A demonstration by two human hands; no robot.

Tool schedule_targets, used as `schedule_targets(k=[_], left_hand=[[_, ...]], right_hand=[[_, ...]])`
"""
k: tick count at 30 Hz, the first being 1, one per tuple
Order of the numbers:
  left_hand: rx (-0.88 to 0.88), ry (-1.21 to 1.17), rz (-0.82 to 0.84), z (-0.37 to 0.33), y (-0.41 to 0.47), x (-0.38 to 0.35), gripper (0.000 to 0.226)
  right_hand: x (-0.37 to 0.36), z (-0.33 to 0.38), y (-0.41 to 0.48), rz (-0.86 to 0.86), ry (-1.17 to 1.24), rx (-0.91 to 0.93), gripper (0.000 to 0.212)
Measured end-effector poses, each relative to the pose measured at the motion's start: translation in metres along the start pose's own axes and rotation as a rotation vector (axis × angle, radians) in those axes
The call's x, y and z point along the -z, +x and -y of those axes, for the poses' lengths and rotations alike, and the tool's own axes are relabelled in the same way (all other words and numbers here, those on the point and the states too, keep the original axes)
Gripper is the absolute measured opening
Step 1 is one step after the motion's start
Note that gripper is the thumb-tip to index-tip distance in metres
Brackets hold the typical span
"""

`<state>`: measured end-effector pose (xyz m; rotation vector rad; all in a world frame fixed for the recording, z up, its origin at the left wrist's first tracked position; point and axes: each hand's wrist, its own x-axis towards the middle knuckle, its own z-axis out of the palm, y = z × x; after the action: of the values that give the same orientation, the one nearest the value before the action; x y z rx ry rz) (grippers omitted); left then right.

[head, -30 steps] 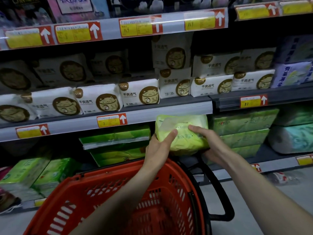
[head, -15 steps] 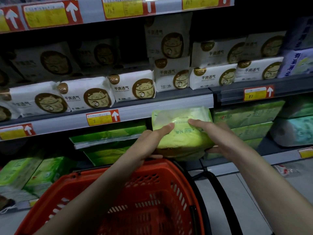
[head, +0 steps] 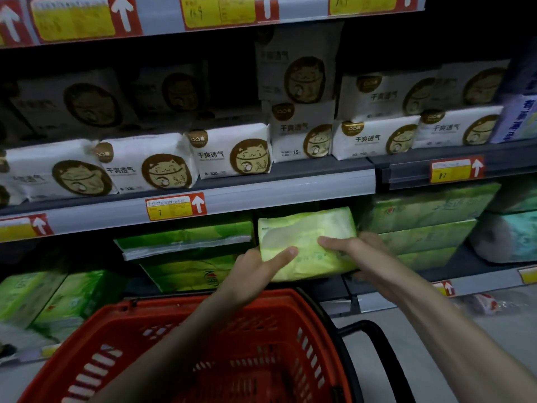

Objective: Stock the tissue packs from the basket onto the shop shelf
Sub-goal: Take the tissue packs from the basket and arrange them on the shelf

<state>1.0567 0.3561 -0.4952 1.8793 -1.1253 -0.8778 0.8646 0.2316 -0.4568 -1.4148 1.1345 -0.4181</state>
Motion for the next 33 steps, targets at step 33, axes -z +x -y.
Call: schedule_targets(k=[33], left_hand=[[0.245,0.629,0.570,0.019,0.079,-0.025,0.035]], right_hand=[[-0.036,-0.091,0.089,0.329,-0.647,-0.166,0.043]])
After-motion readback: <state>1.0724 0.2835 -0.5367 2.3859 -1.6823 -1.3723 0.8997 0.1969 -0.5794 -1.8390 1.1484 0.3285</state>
